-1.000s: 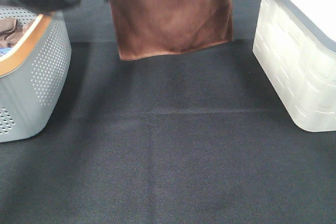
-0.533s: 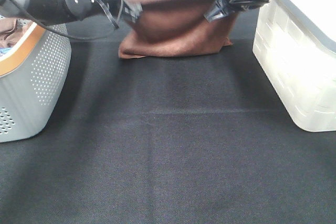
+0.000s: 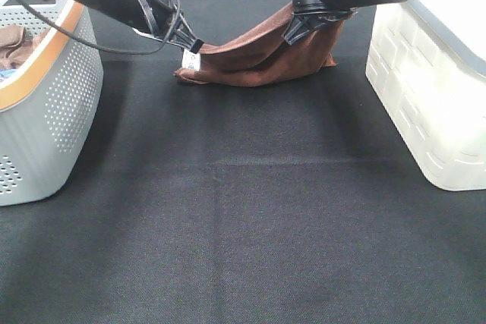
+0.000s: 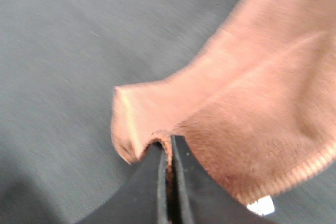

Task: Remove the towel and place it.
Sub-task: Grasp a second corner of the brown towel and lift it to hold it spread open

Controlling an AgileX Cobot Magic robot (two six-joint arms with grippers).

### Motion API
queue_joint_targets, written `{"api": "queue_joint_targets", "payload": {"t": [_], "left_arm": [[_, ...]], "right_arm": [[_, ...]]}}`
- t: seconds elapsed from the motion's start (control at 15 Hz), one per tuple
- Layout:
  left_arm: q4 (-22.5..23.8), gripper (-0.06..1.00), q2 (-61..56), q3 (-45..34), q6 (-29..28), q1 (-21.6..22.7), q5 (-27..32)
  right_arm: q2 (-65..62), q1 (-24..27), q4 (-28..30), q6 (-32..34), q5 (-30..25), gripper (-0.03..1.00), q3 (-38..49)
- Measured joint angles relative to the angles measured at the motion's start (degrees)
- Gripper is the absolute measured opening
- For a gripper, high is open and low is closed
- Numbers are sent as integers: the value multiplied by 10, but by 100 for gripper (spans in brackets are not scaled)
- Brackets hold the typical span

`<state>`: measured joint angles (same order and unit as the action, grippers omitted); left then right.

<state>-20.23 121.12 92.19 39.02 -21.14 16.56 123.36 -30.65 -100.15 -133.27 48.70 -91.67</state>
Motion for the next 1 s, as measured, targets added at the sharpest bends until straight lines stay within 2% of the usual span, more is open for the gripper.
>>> {"api": "queue_joint_targets", "payload": {"t": [0.13,0.33,0.67,0.87,0.93,1.0], "left_arm": [[1,0,-11,0,0,0,27],[2,0,-21,0,0,3,36],[5,0,-48,0,0,26,34],[18,0,-47,0,0,29,31],[18,0,-47,0,0,29,31],[18,0,-47,0,0,29,28]], "right_arm": [[0,0,-2,45,-9,0,0],[0,0,-2,92,-76,0,0],[0,0,-1,139,-201,0,0],[-18,0,0,147,-319,0,14],[-18,0,0,147,-319,0,14],[-32,0,0,148,-372,0,30]]}}
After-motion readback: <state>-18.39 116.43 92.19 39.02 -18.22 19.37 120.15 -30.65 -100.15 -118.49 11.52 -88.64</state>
